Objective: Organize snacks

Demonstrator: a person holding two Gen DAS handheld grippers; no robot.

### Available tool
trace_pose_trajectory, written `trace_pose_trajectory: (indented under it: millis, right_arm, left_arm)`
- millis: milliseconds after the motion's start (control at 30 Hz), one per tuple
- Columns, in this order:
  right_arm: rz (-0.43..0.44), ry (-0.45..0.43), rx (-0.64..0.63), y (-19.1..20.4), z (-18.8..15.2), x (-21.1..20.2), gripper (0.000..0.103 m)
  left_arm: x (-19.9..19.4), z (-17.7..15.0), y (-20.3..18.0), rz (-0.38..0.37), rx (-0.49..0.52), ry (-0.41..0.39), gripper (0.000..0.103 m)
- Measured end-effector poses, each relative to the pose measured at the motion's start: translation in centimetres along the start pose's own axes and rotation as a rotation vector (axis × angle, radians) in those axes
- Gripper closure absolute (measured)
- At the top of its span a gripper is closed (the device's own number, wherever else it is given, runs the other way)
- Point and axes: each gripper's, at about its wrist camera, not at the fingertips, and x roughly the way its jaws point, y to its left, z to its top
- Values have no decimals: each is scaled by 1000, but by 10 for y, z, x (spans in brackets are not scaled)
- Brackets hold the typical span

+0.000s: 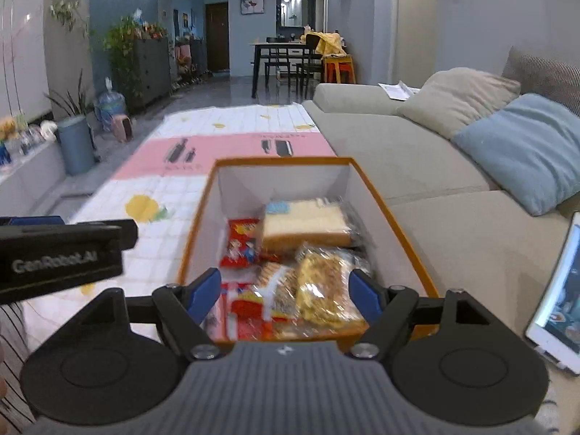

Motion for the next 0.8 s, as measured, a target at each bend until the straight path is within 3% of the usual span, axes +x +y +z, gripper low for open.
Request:
trace_pose_trajectory:
  millis: [400, 800]
  right_arm:
    - [-50, 95, 1, -1, -17, -3, 27]
    - [-77, 130, 12, -2, -21, -4, 27]
  left_arm:
    - [0, -18, -12, -25, 0, 128, 17]
    - [2, -20, -16, -47, 13, 147, 17]
